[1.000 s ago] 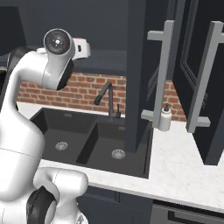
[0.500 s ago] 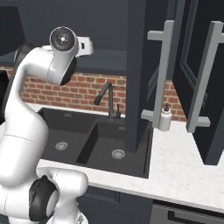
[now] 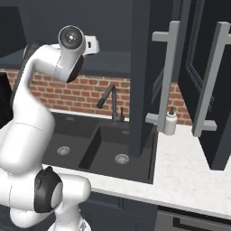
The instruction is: Gather all objects into one cabinet and sort the glasses and bowls to opposite sides.
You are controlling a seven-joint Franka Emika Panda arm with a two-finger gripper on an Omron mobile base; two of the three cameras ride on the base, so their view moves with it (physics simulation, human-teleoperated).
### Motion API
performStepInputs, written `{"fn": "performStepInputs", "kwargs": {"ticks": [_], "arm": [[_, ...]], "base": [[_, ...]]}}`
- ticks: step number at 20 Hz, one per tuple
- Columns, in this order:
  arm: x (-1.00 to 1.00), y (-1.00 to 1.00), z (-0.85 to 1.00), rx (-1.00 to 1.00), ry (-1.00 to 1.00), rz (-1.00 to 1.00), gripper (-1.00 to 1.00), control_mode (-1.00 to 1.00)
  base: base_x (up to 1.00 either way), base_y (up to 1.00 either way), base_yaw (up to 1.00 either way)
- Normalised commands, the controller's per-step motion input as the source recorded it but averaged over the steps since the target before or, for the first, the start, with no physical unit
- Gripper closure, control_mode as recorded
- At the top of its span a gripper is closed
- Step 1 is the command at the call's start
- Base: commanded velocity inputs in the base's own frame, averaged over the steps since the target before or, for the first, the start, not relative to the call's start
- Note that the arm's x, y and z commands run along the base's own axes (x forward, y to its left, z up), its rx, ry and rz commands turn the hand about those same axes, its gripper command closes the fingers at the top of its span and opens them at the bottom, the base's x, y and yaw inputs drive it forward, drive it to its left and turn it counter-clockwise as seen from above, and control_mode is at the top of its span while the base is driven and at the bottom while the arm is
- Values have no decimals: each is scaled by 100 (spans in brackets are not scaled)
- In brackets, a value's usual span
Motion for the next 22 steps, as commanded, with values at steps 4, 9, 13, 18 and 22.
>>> {"fn": "performStepInputs", "kwargs": {"ticks": [4,9,13,18,22], "arm": [[38,0,0,0,1,0,-100,-100],[32,0,0,0,1,0,-100,-100],[33,0,0,0,3,0,-100,-100],[37,2,0,0,6,0,-100,-100],[44,14,-2,-1,6,0,-100,-100]], "base": [[0,0,0],[0,0,0],[0,0,0],[0,0,0],[0,0,0]]}}
